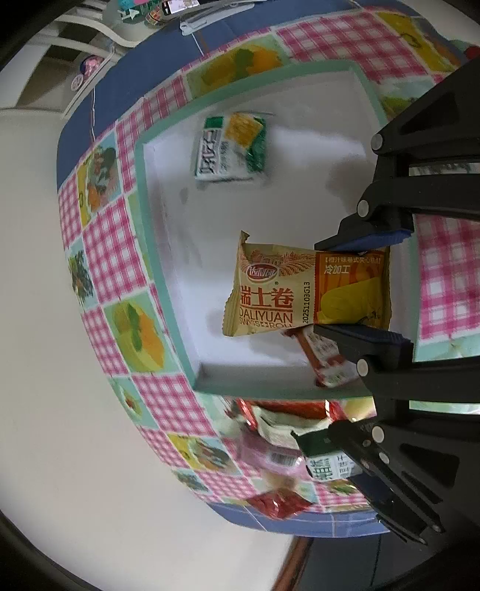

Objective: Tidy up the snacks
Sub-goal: 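Carry both packs over the white tray and release them inside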

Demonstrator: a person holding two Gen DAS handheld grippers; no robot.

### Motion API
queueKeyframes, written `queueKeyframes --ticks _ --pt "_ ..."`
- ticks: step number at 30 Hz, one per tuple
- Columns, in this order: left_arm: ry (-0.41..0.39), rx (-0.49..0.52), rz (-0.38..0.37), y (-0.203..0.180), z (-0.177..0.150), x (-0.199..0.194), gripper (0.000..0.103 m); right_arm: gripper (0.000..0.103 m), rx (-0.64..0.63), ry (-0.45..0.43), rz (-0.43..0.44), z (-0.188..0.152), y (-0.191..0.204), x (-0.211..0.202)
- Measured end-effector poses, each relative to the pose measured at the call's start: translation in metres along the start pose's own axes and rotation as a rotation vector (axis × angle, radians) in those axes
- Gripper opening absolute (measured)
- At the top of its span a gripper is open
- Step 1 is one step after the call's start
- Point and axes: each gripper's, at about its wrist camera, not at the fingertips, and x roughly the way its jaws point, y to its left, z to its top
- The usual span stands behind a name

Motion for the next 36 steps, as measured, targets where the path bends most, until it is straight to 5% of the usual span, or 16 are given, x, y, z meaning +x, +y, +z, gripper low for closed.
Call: queueKeyframes --ticks 14,29,33,36 --pt "-0.001 0.075 0.006 -0.043 0.045 0.045 0.041 0.038 0.064 -0.012 -0.075 0.047 -0.039 0.015" --pt "0.013 0.115 -0.003 -0.063 0.044 0.063 0.042 0.038 0.094 0.008 -0.077 0.055 -0.052 0.026" --pt "0.012 0.107 -0.009 -0.061 0.045 0.059 0.056 0.038 0.092 0.013 -0.067 0.055 -0.052 0.025" --pt "0.014 0.098 -0.002 -0.058 0.047 0.055 0.058 0.039 0.087 0.009 -0.061 0.055 -0.051 0.022"
